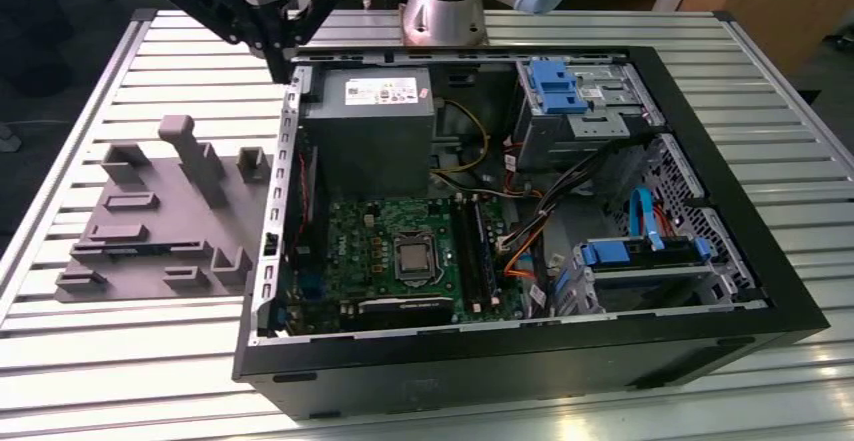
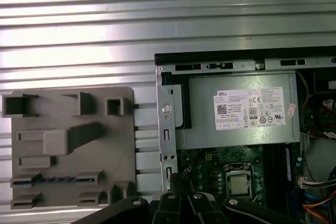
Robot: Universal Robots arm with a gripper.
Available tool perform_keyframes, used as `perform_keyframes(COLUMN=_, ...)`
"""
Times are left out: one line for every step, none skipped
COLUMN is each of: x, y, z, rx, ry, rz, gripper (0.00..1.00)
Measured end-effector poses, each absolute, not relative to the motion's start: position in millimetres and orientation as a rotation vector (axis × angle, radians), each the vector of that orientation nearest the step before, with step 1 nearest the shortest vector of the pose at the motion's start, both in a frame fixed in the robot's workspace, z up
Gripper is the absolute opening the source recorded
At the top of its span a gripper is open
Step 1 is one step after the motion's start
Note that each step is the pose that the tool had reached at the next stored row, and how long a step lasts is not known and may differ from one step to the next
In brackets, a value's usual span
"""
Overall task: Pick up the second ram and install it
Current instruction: 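Reach for the second ram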
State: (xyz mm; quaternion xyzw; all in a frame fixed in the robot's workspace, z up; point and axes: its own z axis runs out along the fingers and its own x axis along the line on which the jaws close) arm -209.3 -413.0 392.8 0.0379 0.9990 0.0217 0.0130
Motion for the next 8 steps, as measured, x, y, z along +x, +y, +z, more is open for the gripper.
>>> perform_keyframes(x=-210.3, y=-414.0, z=392.7, rx=0.118, ry=3.112, rz=0.068, gripper=0.11)
perform_keyframes(x=-211.3, y=-415.0, z=392.7, rx=0.118, ry=3.112, rz=0.068, gripper=0.11)
perform_keyframes(x=-212.5, y=-415.9, z=392.7, rx=0.118, ry=3.112, rz=0.068, gripper=0.11)
perform_keyframes(x=-213.7, y=-416.7, z=392.7, rx=0.118, ry=3.112, rz=0.068, gripper=0.11)
perform_keyframes(x=-214.9, y=-417.4, z=392.7, rx=0.118, ry=3.112, rz=0.068, gripper=0.11)
perform_keyframes(x=-216.3, y=-418.2, z=392.6, rx=0.118, ry=3.112, rz=0.068, gripper=0.11)
perform_keyframes(x=-217.6, y=-418.9, z=392.6, rx=0.118, ry=3.112, rz=0.068, gripper=0.11)
perform_keyframes(x=-218.8, y=-419.5, z=392.7, rx=0.118, ry=3.113, rz=0.068, gripper=0.11)
